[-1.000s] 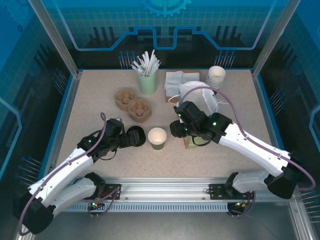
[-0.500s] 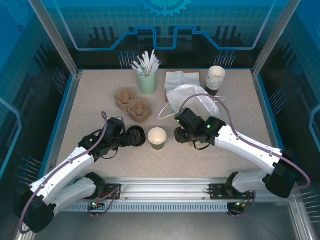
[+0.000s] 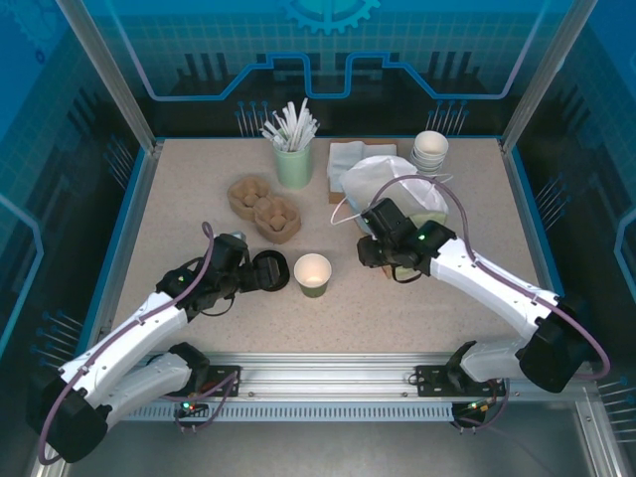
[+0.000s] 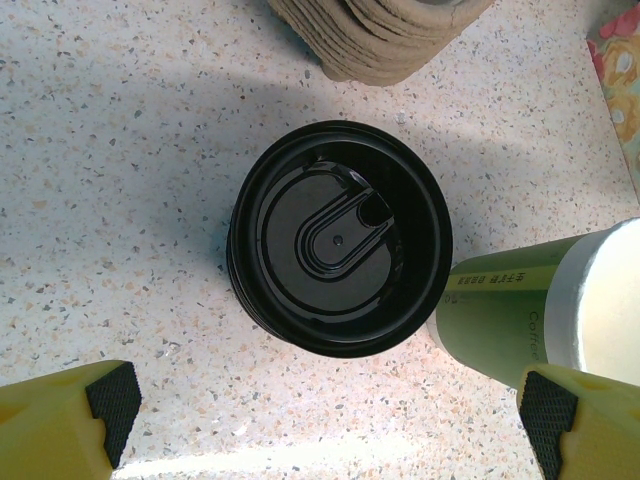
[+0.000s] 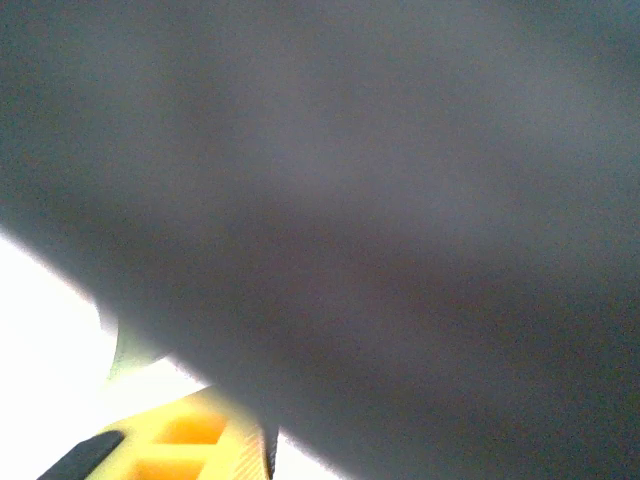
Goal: Pack the takeout coffee
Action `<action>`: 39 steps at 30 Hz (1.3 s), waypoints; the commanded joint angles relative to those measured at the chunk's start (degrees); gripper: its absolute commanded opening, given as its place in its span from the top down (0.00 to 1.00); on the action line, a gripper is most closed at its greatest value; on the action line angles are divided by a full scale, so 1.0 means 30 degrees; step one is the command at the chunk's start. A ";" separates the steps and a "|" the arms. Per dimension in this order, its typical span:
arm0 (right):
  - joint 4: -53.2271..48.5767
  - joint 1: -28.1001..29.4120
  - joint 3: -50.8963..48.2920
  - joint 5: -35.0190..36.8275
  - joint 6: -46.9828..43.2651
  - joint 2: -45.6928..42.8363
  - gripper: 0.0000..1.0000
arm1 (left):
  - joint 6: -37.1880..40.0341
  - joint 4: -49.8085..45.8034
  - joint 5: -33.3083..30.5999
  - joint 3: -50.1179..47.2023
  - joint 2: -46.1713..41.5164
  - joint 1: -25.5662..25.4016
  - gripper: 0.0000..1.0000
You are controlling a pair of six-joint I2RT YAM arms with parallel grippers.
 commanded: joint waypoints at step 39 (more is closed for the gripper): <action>0.0794 0.1930 0.0369 -0.9216 0.5113 -0.3097 0.65 | -0.0106 -0.0594 -0.1132 0.2983 0.6316 0.1216 0.31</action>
